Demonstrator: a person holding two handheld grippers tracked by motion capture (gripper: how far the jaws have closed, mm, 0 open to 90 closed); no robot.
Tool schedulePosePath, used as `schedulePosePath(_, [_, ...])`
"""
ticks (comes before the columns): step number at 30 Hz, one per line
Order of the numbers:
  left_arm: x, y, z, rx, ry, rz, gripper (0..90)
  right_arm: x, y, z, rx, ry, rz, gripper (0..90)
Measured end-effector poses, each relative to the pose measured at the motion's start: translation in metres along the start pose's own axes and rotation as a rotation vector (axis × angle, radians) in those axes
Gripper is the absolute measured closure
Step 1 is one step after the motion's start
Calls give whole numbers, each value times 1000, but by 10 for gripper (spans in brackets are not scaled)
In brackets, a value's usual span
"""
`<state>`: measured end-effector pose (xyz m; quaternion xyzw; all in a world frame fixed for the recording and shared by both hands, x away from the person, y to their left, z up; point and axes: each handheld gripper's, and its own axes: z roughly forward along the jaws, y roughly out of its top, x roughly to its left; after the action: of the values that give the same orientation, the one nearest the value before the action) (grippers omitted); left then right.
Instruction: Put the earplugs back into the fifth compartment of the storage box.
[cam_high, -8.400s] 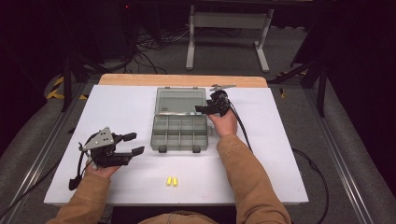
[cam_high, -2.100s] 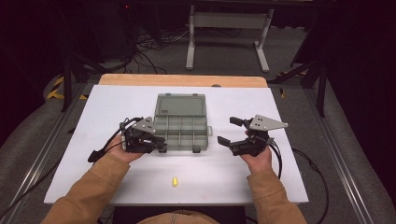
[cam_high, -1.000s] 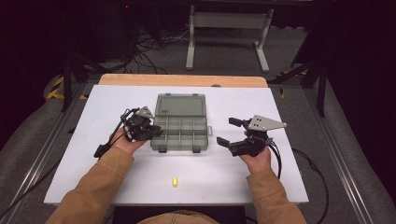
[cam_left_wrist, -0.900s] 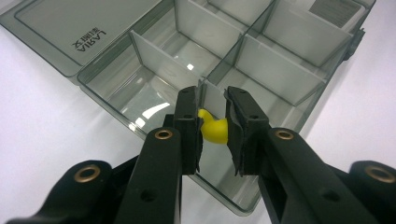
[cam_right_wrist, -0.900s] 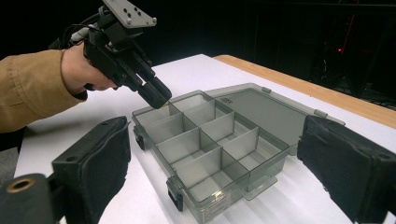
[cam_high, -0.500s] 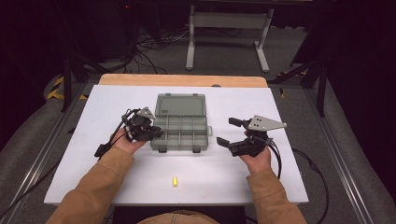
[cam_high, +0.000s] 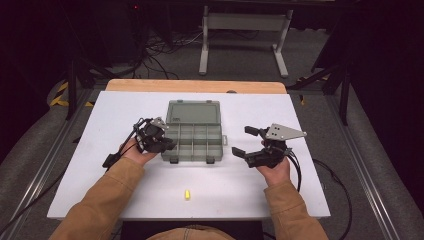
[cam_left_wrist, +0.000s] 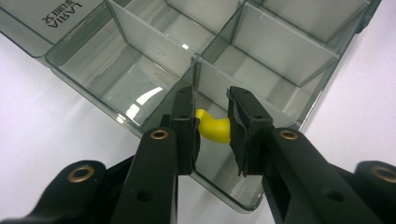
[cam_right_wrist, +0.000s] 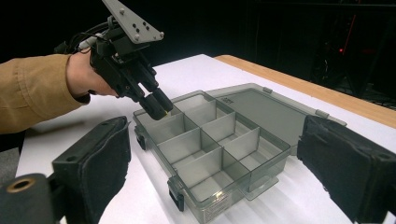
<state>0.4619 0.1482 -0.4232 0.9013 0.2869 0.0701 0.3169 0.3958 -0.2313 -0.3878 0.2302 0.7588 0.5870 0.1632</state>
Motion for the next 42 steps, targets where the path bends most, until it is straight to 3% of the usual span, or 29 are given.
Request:
schedulePosePath(8, [0, 0, -2, -6, -3, -3, 684, 0, 0, 0, -4, 3, 2, 97])
schedulePosePath(15, [-1, 0, -6, -25, -19, -6, 520, 0, 0, 0, -3, 3, 0, 97])
schedulePosePath(19, [-6, 0, -12, -59, -82, 17, 387, 0, 0, 0, -2, 4, 1, 97])
schedulePosePath(23, [-18, 1, -19, -83, -120, 66, 250, 0, 0, 0, -3, 4, -1, 97])
schedulePosePath(25, [-22, 1, -21, -86, -122, 73, 221, 0, 0, 0, -2, 2, -1, 97])
schedulePosePath(26, [-26, 1, -23, -88, -120, 83, 164, 0, 0, 0, -4, 3, -1, 96])
schedulePosePath(33, [-53, -1, -33, -107, -124, 146, 121, 0, 0, 0, -4, 4, -1, 97])
schedulePosePath(42, [-76, -10, -36, -131, -151, 182, 119, 1, 0, 0, -2, 6, -4, 97])
